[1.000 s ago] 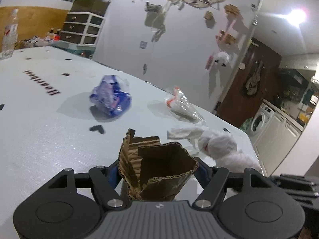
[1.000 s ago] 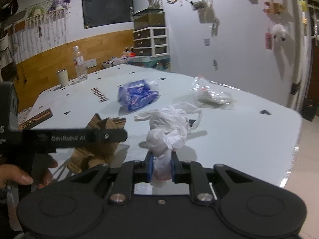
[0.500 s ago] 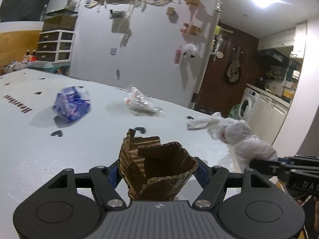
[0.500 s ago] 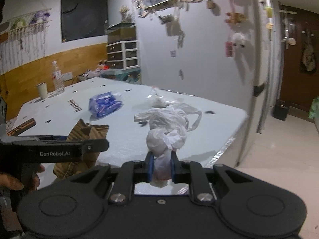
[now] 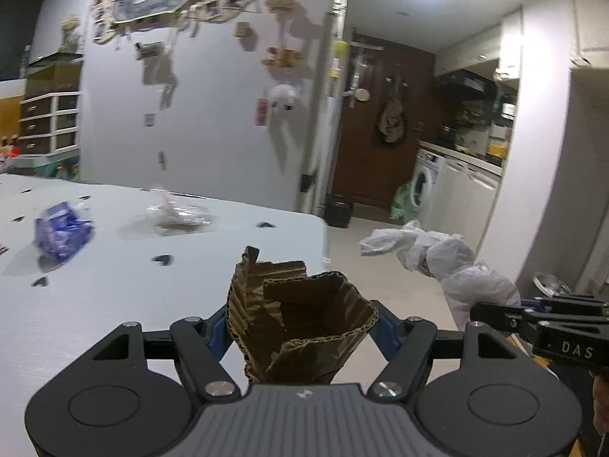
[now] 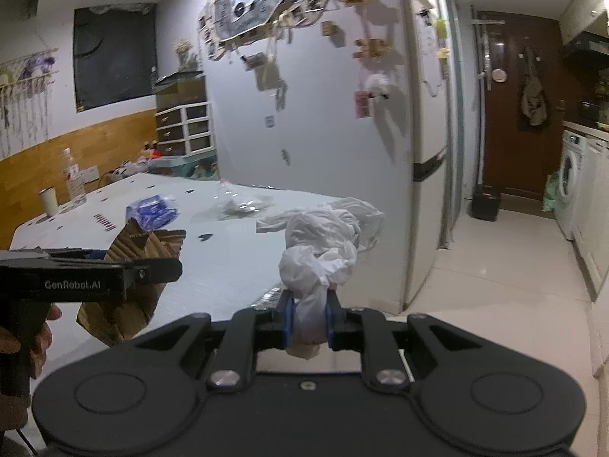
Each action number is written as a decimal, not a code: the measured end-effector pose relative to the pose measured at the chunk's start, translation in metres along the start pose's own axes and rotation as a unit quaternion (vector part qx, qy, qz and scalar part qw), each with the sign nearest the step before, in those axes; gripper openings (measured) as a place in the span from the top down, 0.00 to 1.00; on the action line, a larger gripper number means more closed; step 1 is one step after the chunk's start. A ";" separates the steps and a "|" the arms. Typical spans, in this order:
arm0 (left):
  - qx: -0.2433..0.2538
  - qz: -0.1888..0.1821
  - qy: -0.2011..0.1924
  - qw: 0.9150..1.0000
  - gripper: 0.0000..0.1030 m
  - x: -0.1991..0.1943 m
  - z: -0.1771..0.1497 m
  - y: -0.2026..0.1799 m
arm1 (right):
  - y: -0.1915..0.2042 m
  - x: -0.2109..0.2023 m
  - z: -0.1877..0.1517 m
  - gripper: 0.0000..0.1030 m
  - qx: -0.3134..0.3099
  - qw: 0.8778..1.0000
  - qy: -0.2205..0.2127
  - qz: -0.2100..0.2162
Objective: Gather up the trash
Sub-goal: 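Carry the cardboard and white bag with both tools over the trash bin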
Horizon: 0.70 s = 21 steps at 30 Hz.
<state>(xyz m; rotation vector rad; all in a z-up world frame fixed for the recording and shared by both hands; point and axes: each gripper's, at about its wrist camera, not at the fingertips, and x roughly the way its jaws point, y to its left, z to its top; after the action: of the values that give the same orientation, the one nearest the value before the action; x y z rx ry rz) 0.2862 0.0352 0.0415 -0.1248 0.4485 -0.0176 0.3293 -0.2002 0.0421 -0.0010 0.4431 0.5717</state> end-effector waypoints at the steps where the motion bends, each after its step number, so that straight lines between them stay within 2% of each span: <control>1: 0.004 -0.004 0.001 1.000 0.30 0.001 -0.001 -0.008 | -0.005 -0.006 -0.002 0.83 0.003 1.000 -0.002 -0.005; 11: 0.035 -0.046 0.028 0.998 0.30 0.025 -0.017 -0.075 | -0.052 -0.042 -0.027 0.83 0.024 0.999 -0.003 -0.046; 21: 0.068 -0.074 0.088 0.991 0.31 0.088 -0.042 -0.122 | -0.104 -0.034 -0.062 0.83 0.062 0.994 0.029 -0.087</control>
<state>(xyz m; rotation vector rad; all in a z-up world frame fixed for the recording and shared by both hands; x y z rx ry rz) 0.3488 -0.0947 -0.0195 -0.0211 0.6126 -0.2063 0.3327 -0.3135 -0.0127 0.0621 0.5298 0.3717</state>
